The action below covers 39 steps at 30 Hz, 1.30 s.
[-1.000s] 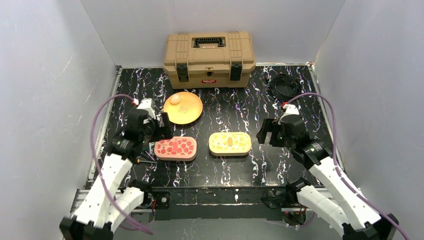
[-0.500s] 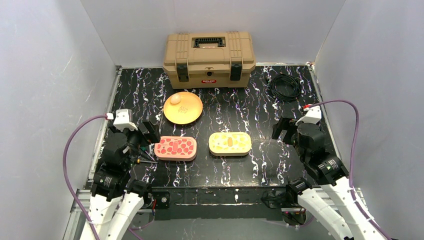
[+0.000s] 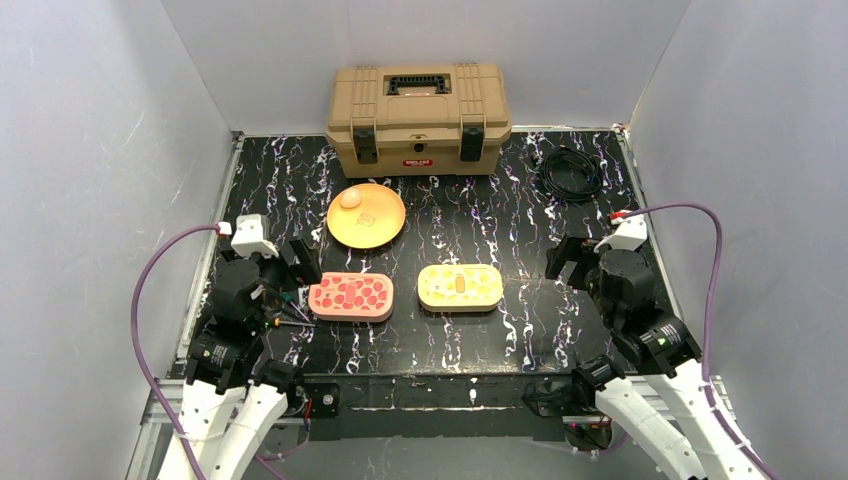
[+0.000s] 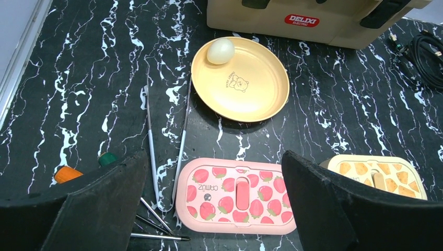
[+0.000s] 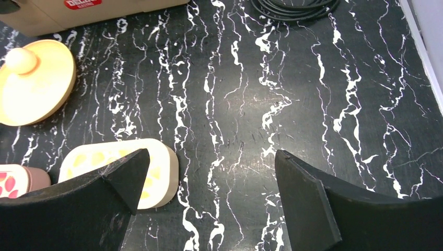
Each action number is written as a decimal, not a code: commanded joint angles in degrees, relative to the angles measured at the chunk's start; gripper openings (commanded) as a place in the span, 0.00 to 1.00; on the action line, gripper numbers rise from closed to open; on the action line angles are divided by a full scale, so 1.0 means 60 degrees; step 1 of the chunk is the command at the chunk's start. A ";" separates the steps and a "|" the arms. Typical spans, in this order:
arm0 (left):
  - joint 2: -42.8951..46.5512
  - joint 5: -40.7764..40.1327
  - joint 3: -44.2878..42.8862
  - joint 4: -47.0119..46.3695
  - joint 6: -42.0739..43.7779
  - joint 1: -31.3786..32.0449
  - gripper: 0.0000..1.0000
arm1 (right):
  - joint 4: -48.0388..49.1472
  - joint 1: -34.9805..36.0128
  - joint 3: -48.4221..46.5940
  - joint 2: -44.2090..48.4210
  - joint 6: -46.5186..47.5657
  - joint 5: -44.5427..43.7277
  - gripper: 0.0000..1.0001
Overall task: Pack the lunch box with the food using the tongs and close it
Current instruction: Reset both arms
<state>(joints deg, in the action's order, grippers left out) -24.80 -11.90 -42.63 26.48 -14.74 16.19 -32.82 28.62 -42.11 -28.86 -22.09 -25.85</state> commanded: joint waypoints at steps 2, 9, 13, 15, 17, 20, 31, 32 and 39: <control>0.0076 -0.0570 -0.0101 0.0112 0.0026 -0.0047 0.98 | 0.0641 0.0005 0.0064 0.0431 0.0154 0.0133 0.98; -0.0025 -0.0821 -0.0087 0.0111 0.0098 -0.0048 0.98 | 0.0781 0.0009 0.0273 0.1101 0.0107 -0.0351 0.98; -0.0017 -0.0930 -0.0109 0.0157 0.0226 -0.0047 0.98 | 0.0841 0.0012 0.0368 0.1475 0.0080 -0.0568 0.98; 0.0093 -0.0910 -0.0077 0.0150 0.0281 -0.0046 0.98 | 0.0862 0.0005 0.0411 0.1650 0.0089 -0.0612 0.98; 0.0237 -0.0895 0.0002 0.0135 0.0355 -0.0050 0.98 | 0.0904 0.0005 0.0465 0.1796 0.0092 -0.0641 0.98; 0.0434 -0.0902 0.0093 0.0103 0.0432 -0.0048 0.98 | 0.0927 0.0005 0.0503 0.1960 0.0091 -0.0670 0.98; 0.0490 -0.0525 0.0169 -0.0003 0.0583 -0.0046 0.98 | 0.1015 0.0009 0.0573 0.1972 0.0140 -0.0614 0.98; 0.0477 -0.0508 0.0176 -0.0015 0.0595 -0.0046 0.98 | 0.1007 0.0006 0.0573 0.1969 0.0149 -0.0607 0.98; 0.0469 -0.0485 0.0177 -0.0055 0.0551 -0.0054 0.98 | 0.1017 0.0005 0.0585 0.2036 0.0163 -0.0600 0.99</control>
<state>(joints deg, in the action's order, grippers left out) -21.69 -15.14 -41.71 27.05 -11.90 16.19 -29.78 28.62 -38.52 -17.23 -22.04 -28.38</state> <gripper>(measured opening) 0.983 0.983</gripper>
